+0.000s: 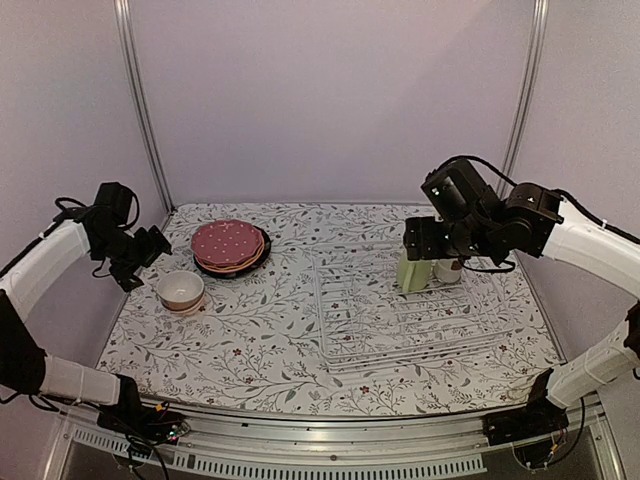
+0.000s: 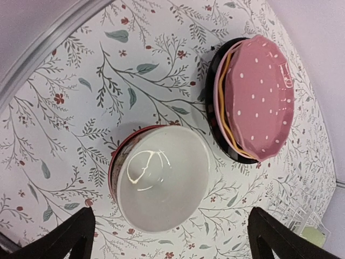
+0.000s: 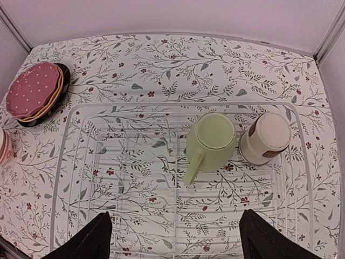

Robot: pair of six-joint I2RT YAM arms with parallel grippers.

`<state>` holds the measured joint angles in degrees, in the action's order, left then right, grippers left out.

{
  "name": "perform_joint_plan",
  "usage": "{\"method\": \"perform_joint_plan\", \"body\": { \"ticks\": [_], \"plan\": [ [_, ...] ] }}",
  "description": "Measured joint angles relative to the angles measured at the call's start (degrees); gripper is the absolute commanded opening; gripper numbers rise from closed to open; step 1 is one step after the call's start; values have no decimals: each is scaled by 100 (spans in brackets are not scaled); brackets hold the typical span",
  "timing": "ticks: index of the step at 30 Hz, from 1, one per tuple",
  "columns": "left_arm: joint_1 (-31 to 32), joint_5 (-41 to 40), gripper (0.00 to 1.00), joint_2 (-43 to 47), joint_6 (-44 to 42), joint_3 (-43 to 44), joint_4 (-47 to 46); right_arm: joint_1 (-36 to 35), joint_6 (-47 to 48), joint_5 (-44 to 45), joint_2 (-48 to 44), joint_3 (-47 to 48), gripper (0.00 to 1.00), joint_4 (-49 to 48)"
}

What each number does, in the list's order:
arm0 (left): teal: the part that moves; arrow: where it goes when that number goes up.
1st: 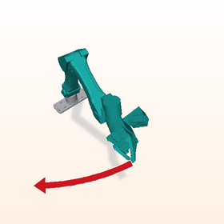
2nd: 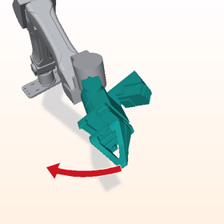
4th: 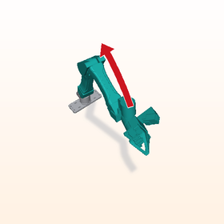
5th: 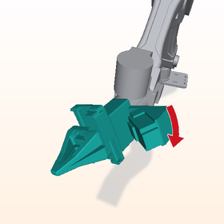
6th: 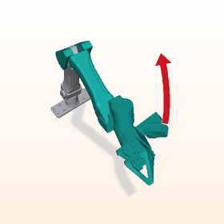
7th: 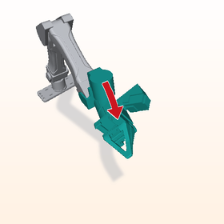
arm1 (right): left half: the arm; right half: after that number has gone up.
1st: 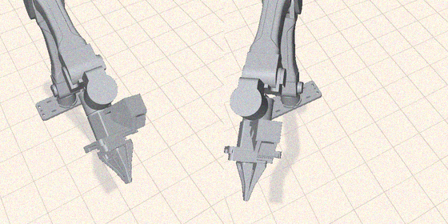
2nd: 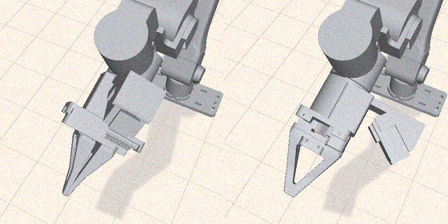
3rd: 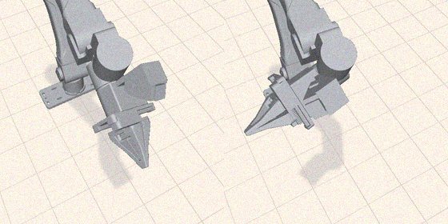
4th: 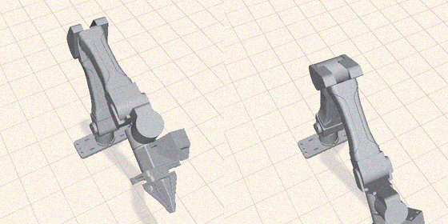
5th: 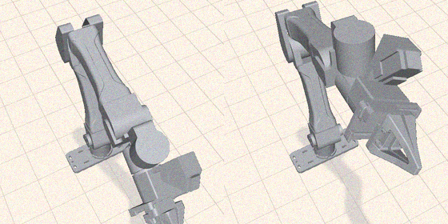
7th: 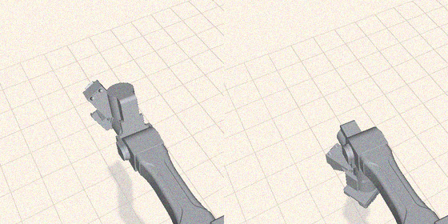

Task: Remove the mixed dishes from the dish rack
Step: Grab the cup from the dish rack.

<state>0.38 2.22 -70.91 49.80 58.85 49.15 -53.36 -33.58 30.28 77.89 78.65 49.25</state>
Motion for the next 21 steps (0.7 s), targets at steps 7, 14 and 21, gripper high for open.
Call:
{"method": "perform_joint_plan", "body": {
  "ticks": [7,14,21],
  "plan": [
    [190,-474,100,776,-184,203,-20,26,-299,116,636,-24,73,111],
    [369,-634,100,1093,-437,175,-179,411,-531,146,1300,-166,65,35],
    [409,-708,100,1207,-544,173,-223,664,-695,92,1788,-225,63,-291]
  ]
}}
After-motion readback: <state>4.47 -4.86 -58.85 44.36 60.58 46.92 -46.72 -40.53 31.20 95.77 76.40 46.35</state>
